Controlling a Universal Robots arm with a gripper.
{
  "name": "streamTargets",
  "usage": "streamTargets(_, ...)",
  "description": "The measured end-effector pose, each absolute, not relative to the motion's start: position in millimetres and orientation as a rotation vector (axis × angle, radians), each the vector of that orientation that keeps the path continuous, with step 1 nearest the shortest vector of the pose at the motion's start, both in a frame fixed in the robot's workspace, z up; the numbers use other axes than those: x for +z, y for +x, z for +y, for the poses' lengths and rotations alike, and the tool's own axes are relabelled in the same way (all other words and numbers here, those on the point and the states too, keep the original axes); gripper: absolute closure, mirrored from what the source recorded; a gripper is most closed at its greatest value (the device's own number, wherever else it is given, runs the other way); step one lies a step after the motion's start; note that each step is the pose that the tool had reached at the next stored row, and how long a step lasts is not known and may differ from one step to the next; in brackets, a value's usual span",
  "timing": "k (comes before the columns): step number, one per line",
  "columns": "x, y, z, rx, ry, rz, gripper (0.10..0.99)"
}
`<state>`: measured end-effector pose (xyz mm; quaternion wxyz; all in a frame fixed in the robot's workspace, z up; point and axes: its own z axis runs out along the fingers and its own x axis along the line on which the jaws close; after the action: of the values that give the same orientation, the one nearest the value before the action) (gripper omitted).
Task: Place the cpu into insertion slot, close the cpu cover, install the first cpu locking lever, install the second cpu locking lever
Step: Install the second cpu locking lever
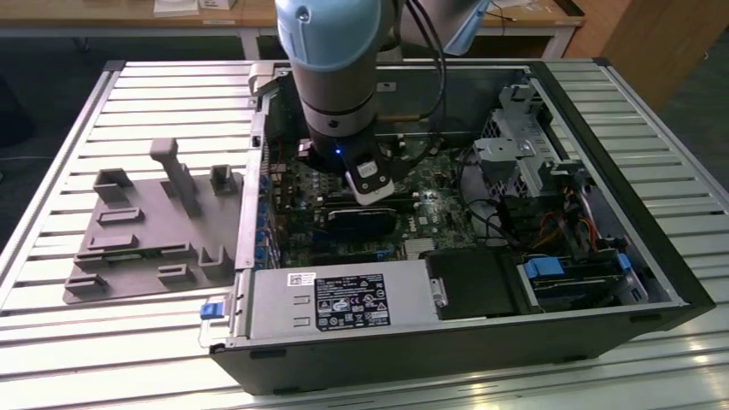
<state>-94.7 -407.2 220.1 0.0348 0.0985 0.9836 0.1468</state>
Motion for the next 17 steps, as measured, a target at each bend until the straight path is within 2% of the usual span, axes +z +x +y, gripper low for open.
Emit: streamTargets(17, 220.0, -83.8, -381.6, 0.379, 0.348, 3.019, 0.984)
